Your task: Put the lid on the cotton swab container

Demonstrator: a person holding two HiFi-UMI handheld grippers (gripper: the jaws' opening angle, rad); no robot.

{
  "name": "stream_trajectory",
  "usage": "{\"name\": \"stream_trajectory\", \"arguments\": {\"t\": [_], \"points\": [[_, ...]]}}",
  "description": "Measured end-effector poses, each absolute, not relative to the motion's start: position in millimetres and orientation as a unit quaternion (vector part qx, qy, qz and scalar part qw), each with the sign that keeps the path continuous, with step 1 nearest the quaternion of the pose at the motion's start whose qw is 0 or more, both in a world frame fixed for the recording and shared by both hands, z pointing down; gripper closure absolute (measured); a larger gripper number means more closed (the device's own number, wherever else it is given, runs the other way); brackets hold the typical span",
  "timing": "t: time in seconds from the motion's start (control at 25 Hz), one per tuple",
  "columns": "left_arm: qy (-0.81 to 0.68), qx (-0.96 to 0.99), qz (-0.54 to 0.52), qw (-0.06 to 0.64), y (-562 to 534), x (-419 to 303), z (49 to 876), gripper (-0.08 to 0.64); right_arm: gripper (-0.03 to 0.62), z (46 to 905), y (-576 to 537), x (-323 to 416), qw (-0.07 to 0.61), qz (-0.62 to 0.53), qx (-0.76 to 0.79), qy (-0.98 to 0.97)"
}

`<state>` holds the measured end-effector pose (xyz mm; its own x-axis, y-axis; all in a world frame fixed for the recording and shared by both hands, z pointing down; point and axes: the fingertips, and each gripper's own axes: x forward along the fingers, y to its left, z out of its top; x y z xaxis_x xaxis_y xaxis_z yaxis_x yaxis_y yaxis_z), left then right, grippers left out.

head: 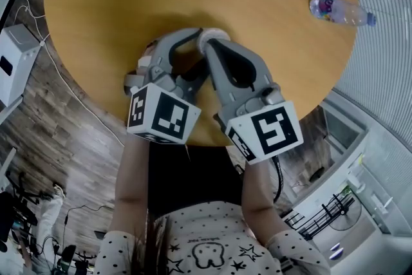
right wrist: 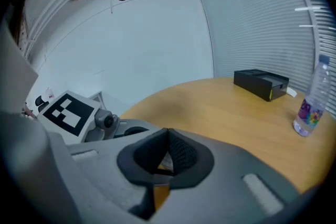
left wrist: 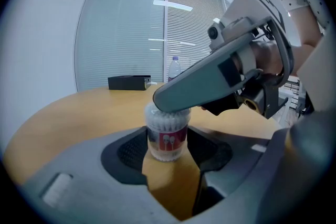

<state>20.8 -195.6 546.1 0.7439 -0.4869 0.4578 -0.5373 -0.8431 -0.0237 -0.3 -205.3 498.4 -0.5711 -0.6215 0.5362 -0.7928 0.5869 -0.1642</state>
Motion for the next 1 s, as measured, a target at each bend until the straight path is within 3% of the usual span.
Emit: {"name": "stream_trajectory", "arguments": {"t": [0.52, 1.0], "points": [[-0.274, 0.932, 0.229, 0.055, -195, 21, 547, 0.316, 0.589, 498, -204, 1, 0.192, 0.190, 0.422, -0.865], [-0.319, 0.921, 0.217, 0.056, -187, 4, 536, 0.322, 0.588, 492, -205, 6, 0.121, 0.229, 0.401, -0.879]]}}
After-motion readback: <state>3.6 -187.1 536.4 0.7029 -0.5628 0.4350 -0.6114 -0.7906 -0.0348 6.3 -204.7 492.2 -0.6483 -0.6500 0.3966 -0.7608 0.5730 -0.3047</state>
